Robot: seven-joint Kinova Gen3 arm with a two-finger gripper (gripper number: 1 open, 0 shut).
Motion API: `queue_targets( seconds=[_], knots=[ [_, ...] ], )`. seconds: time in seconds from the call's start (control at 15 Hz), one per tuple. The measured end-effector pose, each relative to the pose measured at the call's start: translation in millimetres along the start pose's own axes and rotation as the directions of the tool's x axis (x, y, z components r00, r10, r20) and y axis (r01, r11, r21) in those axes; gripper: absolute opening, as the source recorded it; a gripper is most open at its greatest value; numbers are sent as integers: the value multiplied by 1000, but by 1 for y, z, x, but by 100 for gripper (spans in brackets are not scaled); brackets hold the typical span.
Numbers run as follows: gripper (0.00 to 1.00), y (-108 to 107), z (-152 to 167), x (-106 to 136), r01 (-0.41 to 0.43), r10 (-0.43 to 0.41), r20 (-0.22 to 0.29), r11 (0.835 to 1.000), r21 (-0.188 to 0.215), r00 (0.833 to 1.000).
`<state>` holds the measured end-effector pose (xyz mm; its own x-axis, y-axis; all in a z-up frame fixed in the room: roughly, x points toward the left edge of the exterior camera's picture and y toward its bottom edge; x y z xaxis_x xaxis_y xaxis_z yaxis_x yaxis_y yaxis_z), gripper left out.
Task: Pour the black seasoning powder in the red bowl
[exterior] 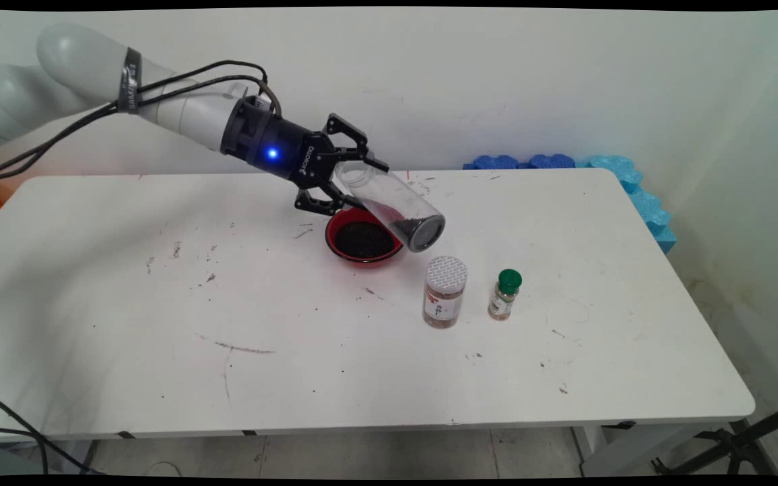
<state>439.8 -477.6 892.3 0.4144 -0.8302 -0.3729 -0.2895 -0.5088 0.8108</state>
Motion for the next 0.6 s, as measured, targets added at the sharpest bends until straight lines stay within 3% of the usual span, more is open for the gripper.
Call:
queue_targets(
  seconds=[0.6],
  knots=[
    [0,-1,3,6,120,-119,18,993,-22,993]
  ],
)
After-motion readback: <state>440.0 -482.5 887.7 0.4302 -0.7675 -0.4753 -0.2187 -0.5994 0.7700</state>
